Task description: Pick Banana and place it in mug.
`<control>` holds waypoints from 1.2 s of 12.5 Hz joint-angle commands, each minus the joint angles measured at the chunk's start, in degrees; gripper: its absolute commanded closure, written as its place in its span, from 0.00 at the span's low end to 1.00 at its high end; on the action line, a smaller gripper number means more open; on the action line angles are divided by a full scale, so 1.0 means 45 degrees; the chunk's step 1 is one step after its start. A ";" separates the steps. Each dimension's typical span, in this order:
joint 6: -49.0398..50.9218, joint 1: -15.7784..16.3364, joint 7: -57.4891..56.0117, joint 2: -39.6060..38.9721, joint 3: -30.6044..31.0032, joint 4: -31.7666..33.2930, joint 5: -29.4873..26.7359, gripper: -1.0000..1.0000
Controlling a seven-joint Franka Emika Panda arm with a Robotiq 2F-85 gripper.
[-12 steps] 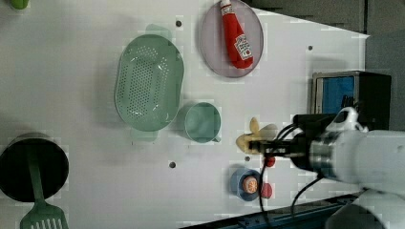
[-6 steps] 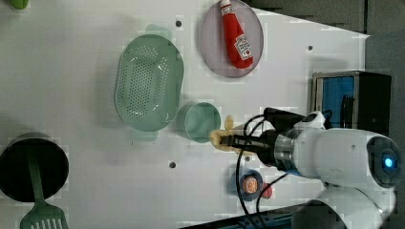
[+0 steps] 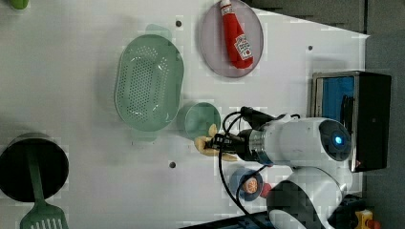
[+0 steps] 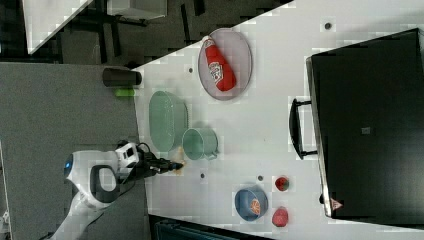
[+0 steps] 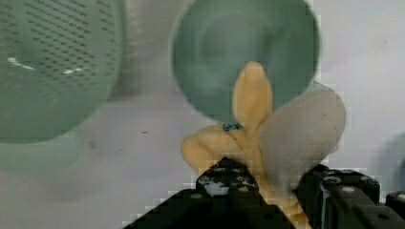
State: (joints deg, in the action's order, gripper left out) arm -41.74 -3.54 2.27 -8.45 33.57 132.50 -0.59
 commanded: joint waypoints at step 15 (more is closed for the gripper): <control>0.4250 -0.0700 0.2066 0.3558 -0.3414 -0.3102 0.0427 0.00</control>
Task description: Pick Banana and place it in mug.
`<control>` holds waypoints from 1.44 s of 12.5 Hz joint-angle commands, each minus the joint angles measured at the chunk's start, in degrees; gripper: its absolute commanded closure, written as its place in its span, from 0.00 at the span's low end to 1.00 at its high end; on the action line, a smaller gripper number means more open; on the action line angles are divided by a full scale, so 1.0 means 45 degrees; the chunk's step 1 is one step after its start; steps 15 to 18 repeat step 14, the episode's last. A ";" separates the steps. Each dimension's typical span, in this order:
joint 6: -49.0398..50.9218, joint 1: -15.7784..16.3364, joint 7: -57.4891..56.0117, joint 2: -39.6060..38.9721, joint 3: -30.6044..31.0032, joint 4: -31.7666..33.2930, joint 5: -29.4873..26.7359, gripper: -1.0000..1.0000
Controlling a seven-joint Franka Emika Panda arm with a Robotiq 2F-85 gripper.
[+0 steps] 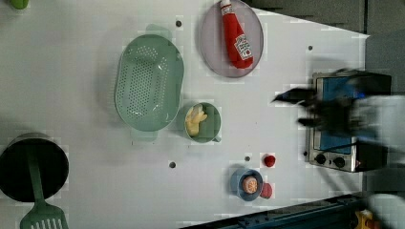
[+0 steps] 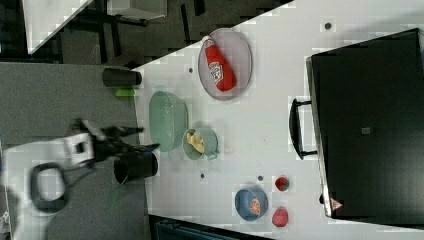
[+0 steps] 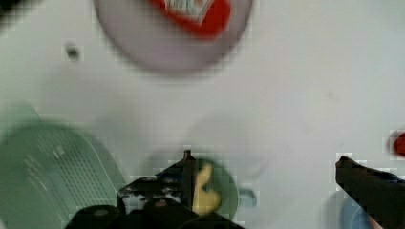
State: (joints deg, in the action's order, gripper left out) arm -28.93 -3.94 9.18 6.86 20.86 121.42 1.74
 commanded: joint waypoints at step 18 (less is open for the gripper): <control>0.5615 -0.0582 -0.0781 0.1277 -0.4029 -0.2696 -0.0391 0.00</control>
